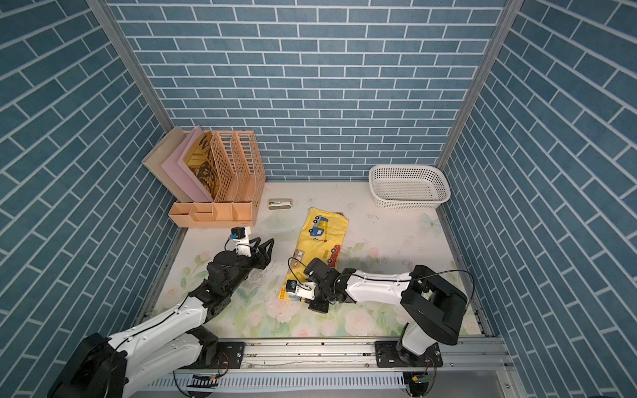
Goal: Roll up the pillowcase
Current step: Roll the pillowcase at the center of the board.
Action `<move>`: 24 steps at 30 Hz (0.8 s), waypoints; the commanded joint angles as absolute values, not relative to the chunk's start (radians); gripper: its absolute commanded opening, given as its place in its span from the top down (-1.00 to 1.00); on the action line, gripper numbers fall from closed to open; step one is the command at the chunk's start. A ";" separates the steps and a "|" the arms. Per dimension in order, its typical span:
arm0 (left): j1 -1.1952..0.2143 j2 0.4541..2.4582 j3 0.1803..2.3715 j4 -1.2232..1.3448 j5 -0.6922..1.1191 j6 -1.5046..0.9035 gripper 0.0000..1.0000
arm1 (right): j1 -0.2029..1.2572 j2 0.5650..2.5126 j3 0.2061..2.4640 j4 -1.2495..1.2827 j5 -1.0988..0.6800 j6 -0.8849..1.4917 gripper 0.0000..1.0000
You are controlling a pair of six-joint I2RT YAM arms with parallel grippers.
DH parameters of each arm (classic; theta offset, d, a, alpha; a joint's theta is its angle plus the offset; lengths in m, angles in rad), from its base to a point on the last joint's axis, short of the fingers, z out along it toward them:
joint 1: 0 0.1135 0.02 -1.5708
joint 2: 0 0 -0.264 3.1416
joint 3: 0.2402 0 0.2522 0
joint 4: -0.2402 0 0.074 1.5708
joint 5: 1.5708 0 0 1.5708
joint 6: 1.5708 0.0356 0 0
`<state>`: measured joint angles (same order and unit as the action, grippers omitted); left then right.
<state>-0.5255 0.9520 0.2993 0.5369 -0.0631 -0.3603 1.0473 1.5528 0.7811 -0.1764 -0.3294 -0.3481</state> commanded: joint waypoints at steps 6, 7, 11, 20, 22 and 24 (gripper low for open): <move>-0.547 0.865 0.237 0.450 0.031 -0.317 -0.02 | 0.863 1.558 0.924 -0.389 -0.769 -0.420 1.00; -0.557 0.840 0.219 0.456 0.026 -0.313 -0.01 | 0.841 1.565 0.932 -0.398 -0.802 -0.422 1.00; -0.565 0.773 0.170 0.479 0.052 -0.303 0.04 | 0.750 1.610 0.970 -0.450 -0.915 -0.461 1.00; -0.649 0.810 0.157 0.586 0.115 -0.250 0.15 | 0.631 1.755 1.020 -0.451 -0.995 -0.496 1.00; -0.650 0.853 0.161 0.622 0.133 -0.242 0.18 | 0.625 1.792 1.053 -0.481 -0.977 -0.506 1.00; -0.665 0.926 0.198 0.636 0.162 -0.224 0.19 | 0.626 1.825 1.079 -0.497 -0.973 -0.507 1.00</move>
<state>-0.6491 0.8684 0.1745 0.5720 0.1177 -0.2588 0.6323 1.7851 1.0401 -0.4511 -0.9401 -0.4725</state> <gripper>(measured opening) 0.406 0.046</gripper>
